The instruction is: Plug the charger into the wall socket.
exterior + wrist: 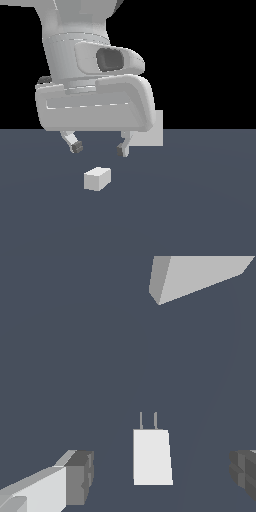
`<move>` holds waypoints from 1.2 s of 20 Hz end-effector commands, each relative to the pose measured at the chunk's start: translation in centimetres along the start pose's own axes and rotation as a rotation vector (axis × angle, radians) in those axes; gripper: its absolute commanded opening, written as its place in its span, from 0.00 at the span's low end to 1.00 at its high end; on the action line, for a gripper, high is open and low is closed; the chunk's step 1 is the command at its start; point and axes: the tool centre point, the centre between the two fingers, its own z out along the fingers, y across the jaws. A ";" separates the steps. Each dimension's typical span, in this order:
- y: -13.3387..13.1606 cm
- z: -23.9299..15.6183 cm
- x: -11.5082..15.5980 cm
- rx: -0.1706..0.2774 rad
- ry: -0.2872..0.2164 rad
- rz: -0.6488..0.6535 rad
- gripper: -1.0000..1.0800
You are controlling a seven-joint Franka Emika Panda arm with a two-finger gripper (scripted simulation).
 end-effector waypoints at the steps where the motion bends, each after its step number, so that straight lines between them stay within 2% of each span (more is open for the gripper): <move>1: 0.0 0.1 -0.1 -0.001 0.003 0.004 0.96; 7: 0.0 0.5 -0.2 -0.001 0.002 0.002 0.96; 17: 0.0 4.1 -1.4 -0.001 0.002 0.005 0.96; 23: 0.0 4.9 -1.7 -0.001 0.002 0.005 0.96; 24: 0.0 4.9 -1.7 -0.001 0.002 0.005 0.00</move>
